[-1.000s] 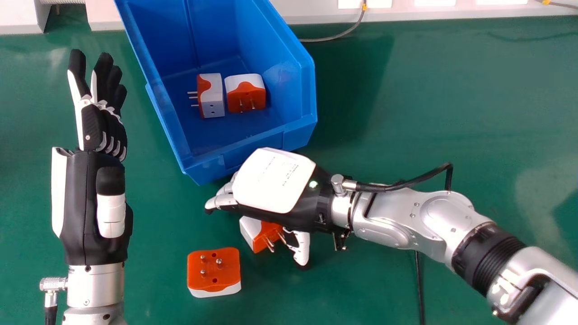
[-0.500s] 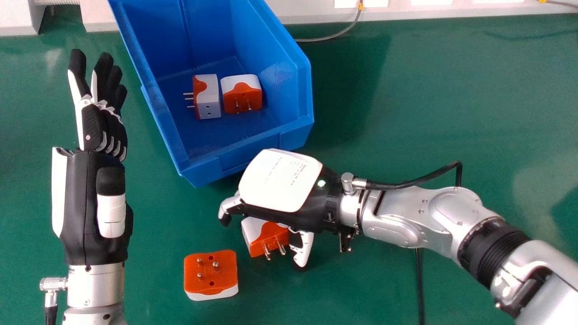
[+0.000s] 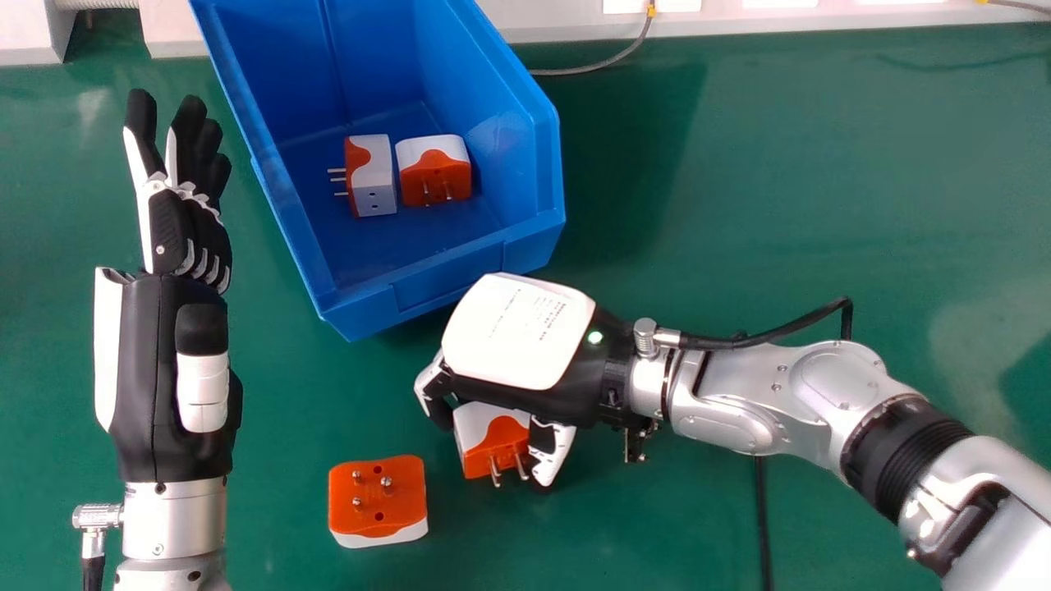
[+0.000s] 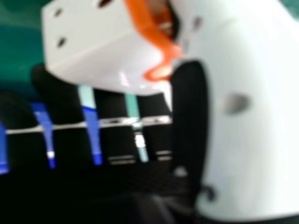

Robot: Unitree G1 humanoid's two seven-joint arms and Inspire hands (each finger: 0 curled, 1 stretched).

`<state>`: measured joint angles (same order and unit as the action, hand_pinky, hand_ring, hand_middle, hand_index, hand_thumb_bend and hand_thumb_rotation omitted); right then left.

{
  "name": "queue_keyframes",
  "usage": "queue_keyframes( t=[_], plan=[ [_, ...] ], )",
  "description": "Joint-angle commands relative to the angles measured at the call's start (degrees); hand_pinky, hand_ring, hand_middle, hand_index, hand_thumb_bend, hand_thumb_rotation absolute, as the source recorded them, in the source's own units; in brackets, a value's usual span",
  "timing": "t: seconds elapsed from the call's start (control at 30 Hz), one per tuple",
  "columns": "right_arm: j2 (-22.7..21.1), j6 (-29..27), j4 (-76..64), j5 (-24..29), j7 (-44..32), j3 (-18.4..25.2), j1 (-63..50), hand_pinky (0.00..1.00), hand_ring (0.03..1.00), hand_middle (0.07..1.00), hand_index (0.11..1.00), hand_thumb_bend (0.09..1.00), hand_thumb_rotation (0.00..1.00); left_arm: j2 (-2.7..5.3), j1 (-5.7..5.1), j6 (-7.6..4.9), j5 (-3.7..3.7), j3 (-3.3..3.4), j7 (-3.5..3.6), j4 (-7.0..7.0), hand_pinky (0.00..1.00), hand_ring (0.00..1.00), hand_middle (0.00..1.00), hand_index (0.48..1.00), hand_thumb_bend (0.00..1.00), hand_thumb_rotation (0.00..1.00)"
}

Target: Pick all objects and put in blue box

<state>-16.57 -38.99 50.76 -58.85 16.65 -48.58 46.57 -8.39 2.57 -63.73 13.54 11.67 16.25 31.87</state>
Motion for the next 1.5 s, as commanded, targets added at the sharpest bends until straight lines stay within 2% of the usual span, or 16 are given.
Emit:
queue_keyframes(
  t=[0.0, 0.5, 0.73, 0.9, 1.17, 1.3, 1.47],
  plan=[
    [0.6, 1.0, 0.1, 0.2, -0.1, 0.5, 0.4, 0.16, 0.234, 0.445, 0.526, 0.539, 0.00, -0.45, 0.32, -0.65, 0.05, 0.04, 0.05, -1.16, 1.00, 1.00, 1.00, 1.000, 0.97, 1.00],
    [-0.5, -0.8, -1.1, 2.4, -1.1, 3.4, 0.6, 0.18, 0.258, 0.454, 0.510, 0.532, 0.00, -0.57, 0.65, -0.64, 0.16, 0.09, 0.20, -0.71, 1.00, 1.00, 1.00, 1.000, 0.98, 0.99],
    [-2.6, -3.4, -5.5, 9.5, -7.0, 8.5, -1.8, 0.15, 0.232, 0.430, 0.514, 0.527, 0.00, -0.48, 0.43, -0.63, 0.31, -0.03, 0.31, -0.90, 1.00, 1.00, 1.00, 1.000, 0.98, 0.99],
    [-5.0, -4.9, -10.5, 14.0, -8.8, 13.0, -4.9, 0.17, 0.246, 0.426, 0.516, 0.526, 0.00, -0.43, 0.31, -0.66, 0.39, -0.07, 0.36, -1.00, 1.00, 1.00, 1.00, 1.000, 0.98, 0.99],
    [-8.3, -5.4, -22.2, 23.2, -13.0, 21.6, -10.6, 0.17, 0.239, 0.448, 0.501, 0.527, 0.00, -0.64, 0.36, -0.76, 0.30, 0.26, 0.24, -0.68, 1.00, 1.00, 1.00, 1.000, 0.98, 0.99],
    [-8.7, -5.9, -27.6, 28.1, -14.8, 25.7, -13.6, 0.20, 0.278, 0.451, 0.505, 0.527, 0.00, -0.58, 0.41, -0.59, -0.08, 0.32, 0.00, -0.73, 1.00, 1.00, 1.00, 1.000, 0.98, 0.99],
    [-8.7, -6.5, -31.5, 31.6, -16.2, 29.7, -14.8, 0.17, 0.248, 0.445, 0.510, 0.526, 0.00, -0.48, 0.40, -0.54, -0.45, 0.34, -0.23, -0.72, 1.00, 1.00, 1.00, 1.000, 0.98, 0.99]
  ],
)
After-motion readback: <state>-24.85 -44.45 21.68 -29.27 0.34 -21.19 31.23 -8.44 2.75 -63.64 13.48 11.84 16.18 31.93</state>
